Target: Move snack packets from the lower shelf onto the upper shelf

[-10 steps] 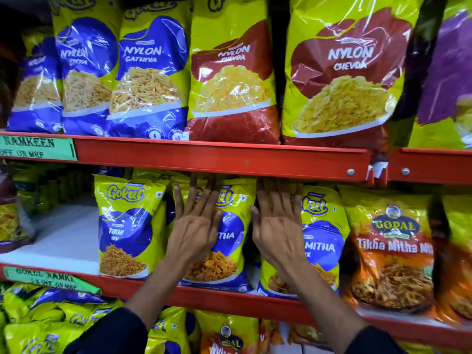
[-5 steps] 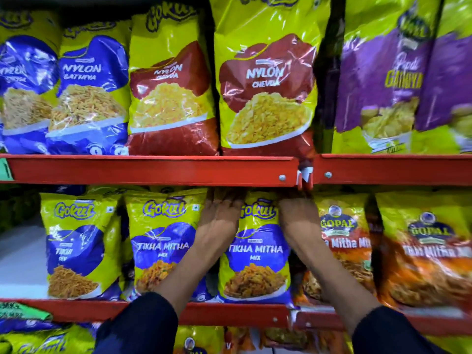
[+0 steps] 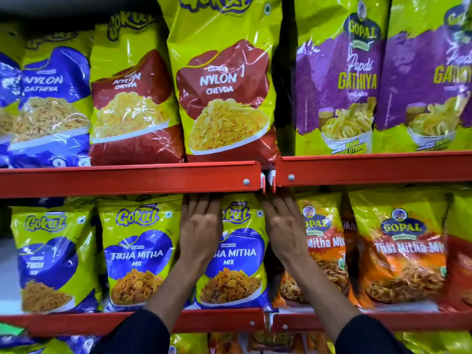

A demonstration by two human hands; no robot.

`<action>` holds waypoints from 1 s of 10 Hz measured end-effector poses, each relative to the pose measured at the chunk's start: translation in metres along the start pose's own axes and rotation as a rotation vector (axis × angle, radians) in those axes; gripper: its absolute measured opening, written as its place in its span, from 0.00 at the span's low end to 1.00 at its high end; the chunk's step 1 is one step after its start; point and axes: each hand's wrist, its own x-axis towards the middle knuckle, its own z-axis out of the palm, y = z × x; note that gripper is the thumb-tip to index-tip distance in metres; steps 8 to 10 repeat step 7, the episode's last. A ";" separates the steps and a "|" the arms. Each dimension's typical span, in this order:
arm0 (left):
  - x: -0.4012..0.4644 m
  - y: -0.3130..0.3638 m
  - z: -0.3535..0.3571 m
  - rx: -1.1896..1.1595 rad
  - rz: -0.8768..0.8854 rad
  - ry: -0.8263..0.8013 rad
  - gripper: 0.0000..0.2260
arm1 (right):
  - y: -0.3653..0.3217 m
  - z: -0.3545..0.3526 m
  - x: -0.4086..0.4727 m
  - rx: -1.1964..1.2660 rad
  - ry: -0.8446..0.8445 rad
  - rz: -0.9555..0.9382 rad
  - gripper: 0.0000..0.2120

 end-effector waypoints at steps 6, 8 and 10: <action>0.042 0.132 0.030 0.184 -0.097 -0.486 0.12 | 0.111 -0.045 0.025 -0.268 -0.352 0.193 0.20; 0.029 0.130 0.018 0.142 -0.086 -0.348 0.13 | 0.112 -0.048 0.007 -0.239 -0.255 0.163 0.20; 0.029 0.130 0.018 0.142 -0.086 -0.348 0.13 | 0.112 -0.048 0.007 -0.239 -0.255 0.163 0.20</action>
